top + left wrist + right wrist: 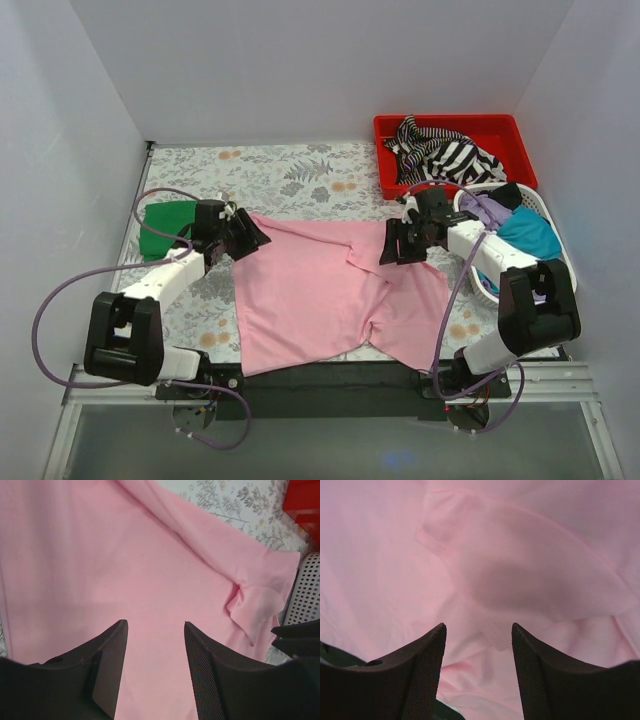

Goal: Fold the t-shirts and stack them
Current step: Flatten the tshirt out

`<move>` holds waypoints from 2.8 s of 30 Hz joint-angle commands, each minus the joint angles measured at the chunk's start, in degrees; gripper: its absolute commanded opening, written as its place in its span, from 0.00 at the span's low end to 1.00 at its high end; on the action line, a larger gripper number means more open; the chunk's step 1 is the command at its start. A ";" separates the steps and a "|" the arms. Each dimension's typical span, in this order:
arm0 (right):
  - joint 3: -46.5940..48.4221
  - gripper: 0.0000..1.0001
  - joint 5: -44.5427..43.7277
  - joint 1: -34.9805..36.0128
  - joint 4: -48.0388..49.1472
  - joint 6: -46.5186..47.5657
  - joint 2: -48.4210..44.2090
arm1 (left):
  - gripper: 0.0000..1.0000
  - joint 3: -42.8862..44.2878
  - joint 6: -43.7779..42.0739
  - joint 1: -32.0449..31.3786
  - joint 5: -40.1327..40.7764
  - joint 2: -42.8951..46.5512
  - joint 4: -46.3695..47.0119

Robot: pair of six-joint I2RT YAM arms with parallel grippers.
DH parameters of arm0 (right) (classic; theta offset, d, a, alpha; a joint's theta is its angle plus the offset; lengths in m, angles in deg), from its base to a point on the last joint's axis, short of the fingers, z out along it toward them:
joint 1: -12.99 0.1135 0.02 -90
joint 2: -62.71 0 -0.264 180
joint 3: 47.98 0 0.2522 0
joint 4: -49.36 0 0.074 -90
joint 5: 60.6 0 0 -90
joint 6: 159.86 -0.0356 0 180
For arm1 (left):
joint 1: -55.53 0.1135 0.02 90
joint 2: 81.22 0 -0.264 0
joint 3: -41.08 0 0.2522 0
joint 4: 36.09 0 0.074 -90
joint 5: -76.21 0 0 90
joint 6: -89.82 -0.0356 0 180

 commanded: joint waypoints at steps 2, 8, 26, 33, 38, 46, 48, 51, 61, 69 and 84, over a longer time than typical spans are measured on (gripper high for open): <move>1.29 0.62 6.98 5.73 1.15 2.03 -4.16 | 0.48 -3.47 3.69 -0.26 8.69 8.46 -4.57; 4.71 0.62 6.02 12.24 0.18 1.15 -2.50 | 0.48 -4.88 8.18 -0.26 25.15 14.27 -12.74; 5.86 0.63 2.42 16.38 -0.52 0.18 -3.90 | 0.45 -7.25 8.97 -0.26 27.91 1.27 -11.80; 5.42 0.63 1.62 16.38 -0.52 0.18 -4.08 | 0.41 -8.39 8.79 -0.26 24.13 -3.12 -7.84; 5.42 0.63 0.92 16.38 -0.79 0.10 -4.43 | 0.21 -9.71 8.53 -0.26 23.42 -4.71 -6.96; 4.80 0.63 0.39 16.38 -0.96 0.10 -4.61 | 0.00 -11.12 7.83 -0.26 23.16 -4.53 -5.99; 4.72 0.63 0.22 16.38 -1.05 0.18 -4.61 | 0.00 -11.21 7.12 -0.26 22.80 -4.53 -5.55; 4.45 0.63 0.04 16.38 -1.05 0.27 -4.69 | 0.00 -10.51 5.72 -0.26 21.15 -3.14 -4.94; 4.10 0.63 -0.40 16.38 -0.96 0.10 -4.34 | 0.00 11.52 -5.43 -0.26 16.56 6.71 -18.11; 4.28 0.63 -0.14 16.38 -1.05 0.27 -4.69 | 0.00 15.87 -6.33 -0.26 26.14 7.51 -27.79; 4.71 0.61 0.57 16.38 -0.96 0.71 -3.55 | 0.00 13.48 -6.77 1.14 31.70 8.38 -27.88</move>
